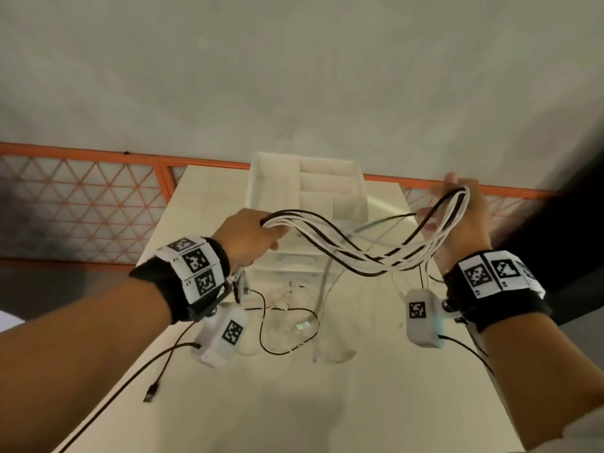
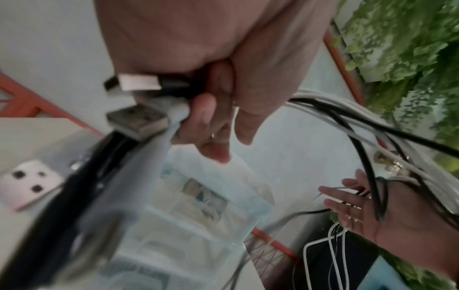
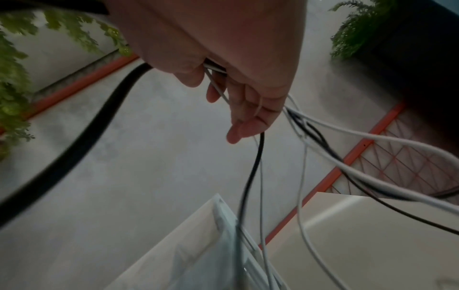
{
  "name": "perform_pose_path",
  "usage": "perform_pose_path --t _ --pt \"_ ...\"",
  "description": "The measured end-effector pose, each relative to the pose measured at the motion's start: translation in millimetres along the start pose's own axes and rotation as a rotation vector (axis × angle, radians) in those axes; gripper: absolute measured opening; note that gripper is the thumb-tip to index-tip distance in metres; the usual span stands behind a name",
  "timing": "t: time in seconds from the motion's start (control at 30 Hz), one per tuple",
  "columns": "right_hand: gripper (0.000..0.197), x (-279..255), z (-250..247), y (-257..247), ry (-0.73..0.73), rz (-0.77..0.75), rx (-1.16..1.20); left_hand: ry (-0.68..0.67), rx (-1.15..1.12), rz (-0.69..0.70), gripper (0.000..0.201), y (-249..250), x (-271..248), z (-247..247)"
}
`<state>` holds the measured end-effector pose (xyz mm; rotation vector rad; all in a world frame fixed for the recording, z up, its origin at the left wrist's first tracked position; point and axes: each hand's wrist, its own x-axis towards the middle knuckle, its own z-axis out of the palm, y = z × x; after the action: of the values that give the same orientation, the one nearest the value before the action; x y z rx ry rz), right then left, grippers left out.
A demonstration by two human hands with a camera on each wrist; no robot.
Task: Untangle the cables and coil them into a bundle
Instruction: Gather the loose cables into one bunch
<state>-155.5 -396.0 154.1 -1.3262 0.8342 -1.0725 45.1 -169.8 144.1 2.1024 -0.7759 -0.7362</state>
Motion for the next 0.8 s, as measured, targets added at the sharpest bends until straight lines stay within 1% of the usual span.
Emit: perform_pose_path --t 0.03,0.07,0.1,0.13,0.23,0.27,0.33,0.37,0.4,0.43,0.5,0.53,0.6,0.63,0.7,0.73,0.77,0.8 --pt "0.042 -0.6 2.6 -7.2 -0.018 -0.001 0.037 0.004 -0.047 -0.040 0.027 -5.5 1.9 0.7" --pt "0.046 0.1 5.7 -13.6 -0.037 -0.018 0.057 -0.004 -0.094 -0.087 0.027 -10.6 3.1 -0.2" --pt "0.043 -4.4 10.7 -20.9 -0.054 -0.038 0.065 -0.018 -0.116 -0.127 0.028 -15.6 4.4 -1.6" --pt "0.034 -6.9 13.5 -25.5 -0.084 -0.078 0.079 -0.034 -0.117 -0.156 0.028 -19.3 4.7 -2.8" --pt "0.017 -17.9 23.5 -41.5 -0.179 -0.196 0.067 -0.072 -0.087 -0.169 0.025 -24.4 4.1 0.9" --pt "0.016 -21.3 28.8 -47.4 -0.211 -0.233 0.045 -0.077 -0.083 -0.167 0.023 -25.6 4.2 3.4" --pt "0.022 -27.0 33.4 -55.3 -0.267 -0.306 0.009 -0.081 -0.080 -0.167 0.023 -28.4 4.0 7.7" --pt "0.019 -27.6 33.1 -57.3 -0.287 -0.349 -0.013 -0.080 -0.080 -0.169 0.024 -30.1 4.6 8.7" --pt "0.011 -27.0 31.2 -57.8 -0.287 -0.395 -0.061 -0.075 -0.081 -0.173 0.025 -31.8 4.8 9.5" --pt "0.010 -23.7 27.0 -55.5 -0.271 -0.432 -0.126 -0.070 -0.082 -0.180 0.026 -33.4 5.0 9.2" --pt "0.028 -10.4 13.1 -36.9 -0.266 -0.446 -0.238 -0.060 -0.082 -0.191 0.026 -37.0 5.4 7.2" --pt "0.033 -6.2 7.2 -24.1 -0.262 -0.425 -0.312 -0.064 -0.079 -0.196 0.027 -39.1 5.3 5.6" --pt "0.040 2.1 -8.8 14.8 -0.235 -0.307 -0.511 -0.099 -0.081 -0.195 0.031 -43.5 5.2 -0.4" --pt "0.044 1.4 -17.4 35.0 -0.236 -0.195 -0.599 -0.131 -0.079 -0.188 0.032 -45.6 4.9 -4.3" --pt "0.053 -8.0 -34.4 68.0 -0.282 0.130 -0.787 -0.195 -0.079 -0.175 0.028 -47.6 2.5 -11.8" --pt "0.055 -14.0 -41.7 79.1 -0.328 0.295 -0.885 -0.218 -0.092 -0.173 0.027 -47.2 0.4 -13.9" --pt "0.060 -20.3 -44.0 84.3 -0.375 0.404 -0.998 -0.230 -0.112 -0.170 0.027 -45.6 -1.2 -14.4" --pt "0.066 -24.7 -43.0 85.0 -0.415 0.436 -1.071 -0.228 -0.133 -0.163 0.027 -42.8 -3.0 -12.6"
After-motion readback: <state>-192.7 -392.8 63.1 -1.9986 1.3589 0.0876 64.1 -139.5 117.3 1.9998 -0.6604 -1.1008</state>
